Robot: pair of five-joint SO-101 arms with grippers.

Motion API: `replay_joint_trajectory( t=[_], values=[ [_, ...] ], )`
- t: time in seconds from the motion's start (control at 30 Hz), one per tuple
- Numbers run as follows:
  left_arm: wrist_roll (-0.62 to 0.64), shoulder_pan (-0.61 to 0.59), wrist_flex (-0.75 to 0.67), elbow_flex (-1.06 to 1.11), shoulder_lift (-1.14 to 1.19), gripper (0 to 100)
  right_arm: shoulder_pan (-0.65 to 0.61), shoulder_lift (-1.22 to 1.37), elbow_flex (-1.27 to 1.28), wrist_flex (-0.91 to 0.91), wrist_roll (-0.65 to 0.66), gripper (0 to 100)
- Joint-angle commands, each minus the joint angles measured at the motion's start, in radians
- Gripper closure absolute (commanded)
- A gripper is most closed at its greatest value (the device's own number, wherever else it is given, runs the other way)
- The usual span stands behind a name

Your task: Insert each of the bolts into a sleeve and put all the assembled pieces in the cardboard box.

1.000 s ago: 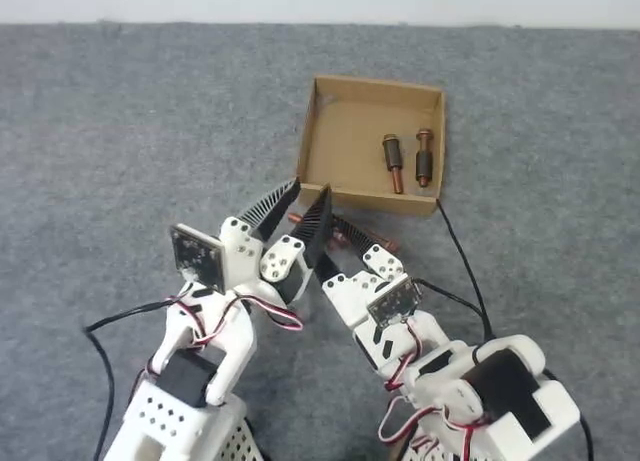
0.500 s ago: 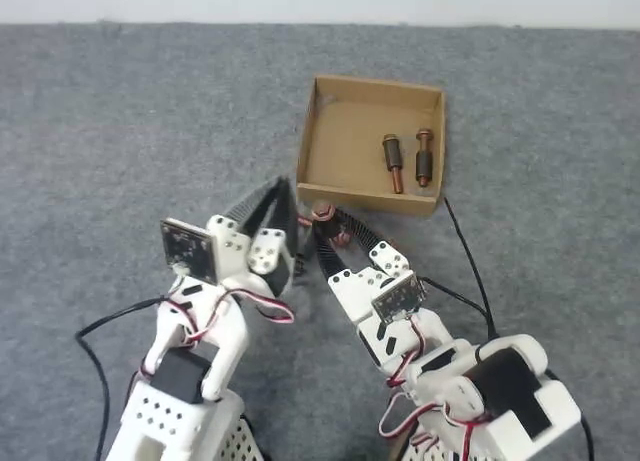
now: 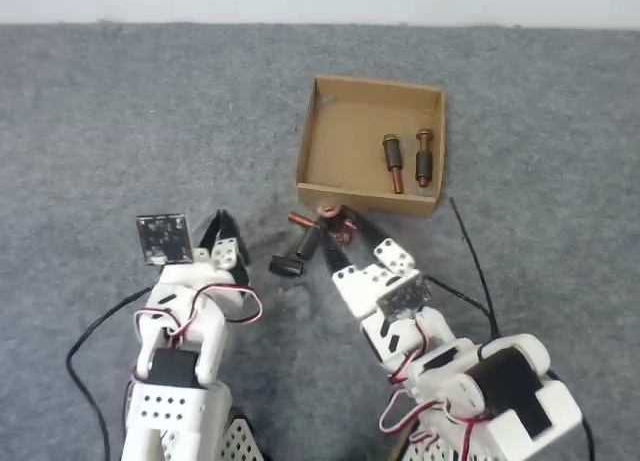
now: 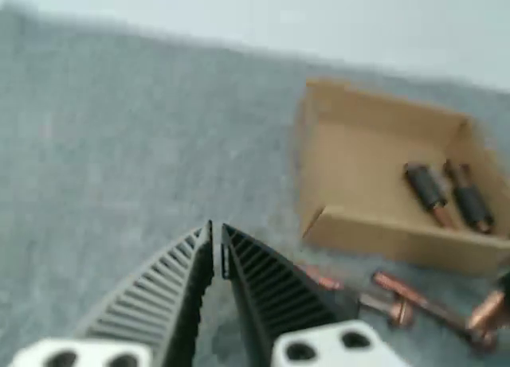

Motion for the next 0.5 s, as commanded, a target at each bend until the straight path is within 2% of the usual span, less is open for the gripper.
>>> replay_joint_trajectory(
  t=[0.0, 0.17, 0.33, 0.47],
  values=[
    [-0.008, -0.054, 0.15, -0.013, -0.017, 99, 0.077, -0.065, -0.014, -0.065, -0.008, 99.2],
    [-0.009, -0.063, 0.296, -0.013, -0.015, 99, 0.171, -0.056, -0.107, -0.062, -0.011, 99.2],
    [-0.014, -0.063, 0.302, -0.013, -0.011, 99, 0.225, -0.054, -0.181, -0.044, -0.006, 99.2],
    [-0.097, -0.068, 0.305, -0.013, -0.009, 99, 0.254, -0.056, -0.276, 0.105, -0.006, 99.2]
  ],
)
